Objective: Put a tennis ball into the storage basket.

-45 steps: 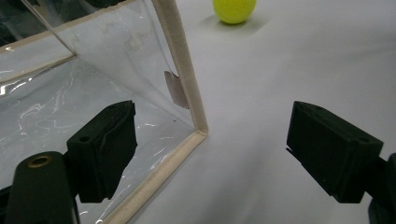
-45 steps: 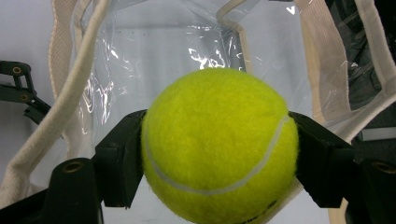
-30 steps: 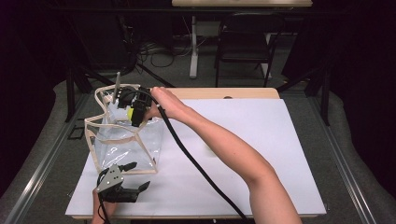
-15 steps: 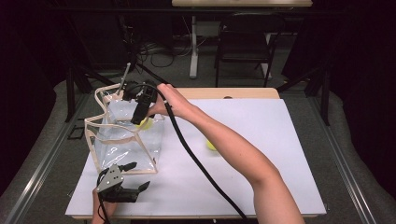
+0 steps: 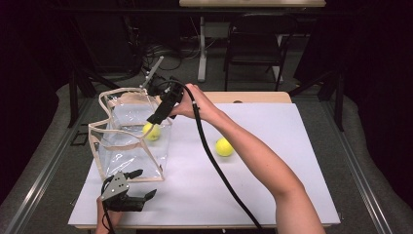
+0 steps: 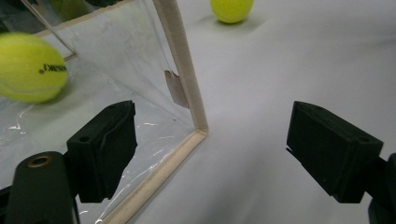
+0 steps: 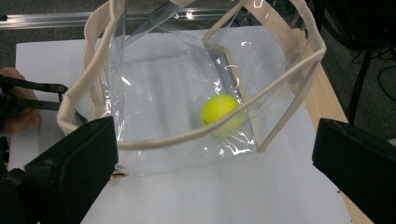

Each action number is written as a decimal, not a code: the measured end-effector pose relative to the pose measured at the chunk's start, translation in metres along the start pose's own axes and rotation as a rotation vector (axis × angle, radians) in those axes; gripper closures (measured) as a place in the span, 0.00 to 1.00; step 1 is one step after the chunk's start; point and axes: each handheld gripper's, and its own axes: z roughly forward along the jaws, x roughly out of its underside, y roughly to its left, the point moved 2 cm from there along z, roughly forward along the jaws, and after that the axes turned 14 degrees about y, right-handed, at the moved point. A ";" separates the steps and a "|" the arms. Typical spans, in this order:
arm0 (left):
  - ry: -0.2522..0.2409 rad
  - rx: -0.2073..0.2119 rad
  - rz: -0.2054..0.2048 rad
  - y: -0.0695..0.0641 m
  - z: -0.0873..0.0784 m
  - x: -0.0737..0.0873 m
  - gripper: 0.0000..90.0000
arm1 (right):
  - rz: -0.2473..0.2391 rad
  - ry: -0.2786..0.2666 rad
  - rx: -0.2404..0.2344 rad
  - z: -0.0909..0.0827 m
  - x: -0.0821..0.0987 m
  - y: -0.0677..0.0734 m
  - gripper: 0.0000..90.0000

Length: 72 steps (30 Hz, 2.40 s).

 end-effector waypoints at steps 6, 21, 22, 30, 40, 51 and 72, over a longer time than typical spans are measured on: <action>0.002 0.000 0.000 0.000 0.000 0.000 0.18 | 0.019 0.002 0.006 -0.003 0.017 -0.007 0.00; 0.000 0.009 0.001 0.000 0.001 0.002 0.18 | 0.040 0.030 0.020 0.005 0.055 -0.006 0.00; 0.000 0.009 0.000 0.000 0.001 0.002 0.18 | 0.042 0.031 0.021 0.007 0.058 -0.006 0.00; -0.004 0.013 0.000 0.000 0.002 0.001 0.18 | 0.056 0.045 0.009 0.022 0.077 -0.003 0.00; 0.008 0.013 0.007 -0.002 0.003 0.001 0.18 | 0.066 0.058 0.010 0.031 0.097 0.002 0.00; 0.004 0.012 0.011 -0.002 0.003 0.000 0.18 | 0.074 0.075 0.015 0.040 0.116 0.005 0.00; 0.000 0.007 0.008 -0.003 0.002 0.001 0.18 | 0.085 0.115 0.002 0.058 0.148 0.013 0.00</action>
